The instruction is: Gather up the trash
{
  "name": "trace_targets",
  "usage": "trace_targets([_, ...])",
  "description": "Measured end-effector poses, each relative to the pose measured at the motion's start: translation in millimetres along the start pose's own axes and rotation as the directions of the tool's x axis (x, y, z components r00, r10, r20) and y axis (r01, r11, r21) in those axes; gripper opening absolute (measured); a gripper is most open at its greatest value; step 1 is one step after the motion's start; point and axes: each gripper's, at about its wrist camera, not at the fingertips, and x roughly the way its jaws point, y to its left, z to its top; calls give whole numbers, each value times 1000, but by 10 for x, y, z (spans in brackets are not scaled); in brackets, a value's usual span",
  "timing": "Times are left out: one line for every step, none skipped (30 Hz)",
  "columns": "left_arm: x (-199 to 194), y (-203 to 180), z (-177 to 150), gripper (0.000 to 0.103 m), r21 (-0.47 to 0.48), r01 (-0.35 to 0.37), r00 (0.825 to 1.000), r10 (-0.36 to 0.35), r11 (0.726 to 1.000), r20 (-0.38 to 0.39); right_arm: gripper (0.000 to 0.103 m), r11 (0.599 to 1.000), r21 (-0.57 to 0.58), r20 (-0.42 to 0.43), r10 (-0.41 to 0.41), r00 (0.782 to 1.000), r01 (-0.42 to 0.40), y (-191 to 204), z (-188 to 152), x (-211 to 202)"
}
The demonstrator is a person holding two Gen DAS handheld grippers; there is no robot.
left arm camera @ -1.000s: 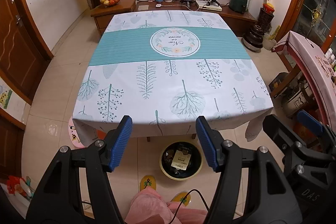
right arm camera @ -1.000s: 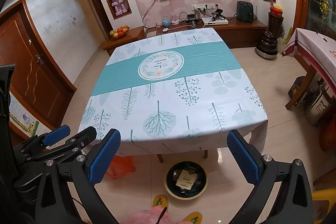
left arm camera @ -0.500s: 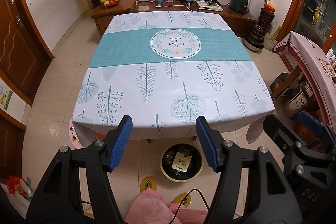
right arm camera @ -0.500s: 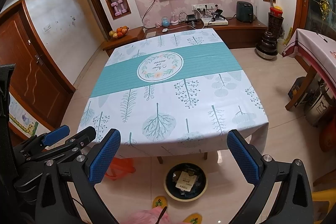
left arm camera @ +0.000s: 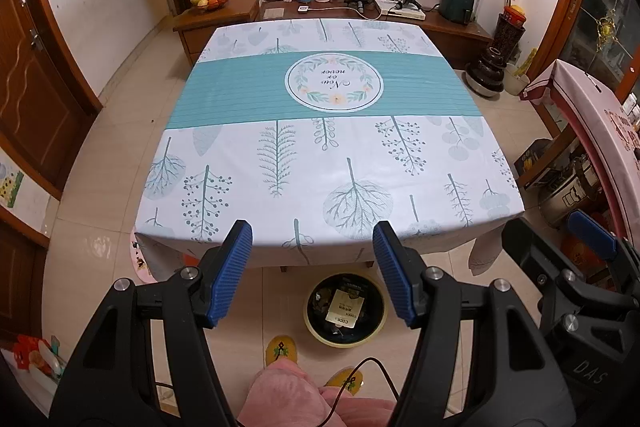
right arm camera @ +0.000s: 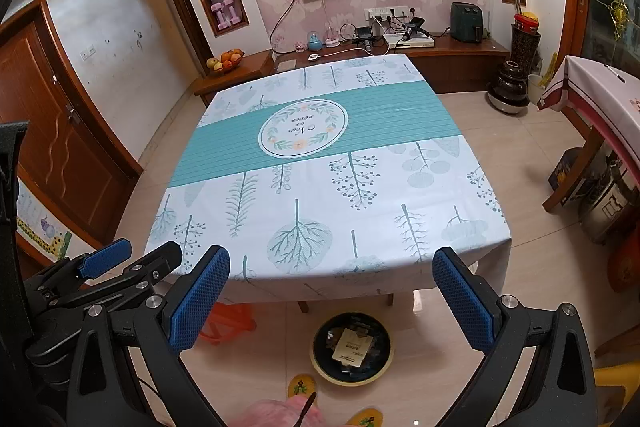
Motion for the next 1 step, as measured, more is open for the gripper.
trace_targets([21,-7,9,60,0,0,1000,0,1000,-2,102,1000,0,0,0,1000,0,-8,6,2])
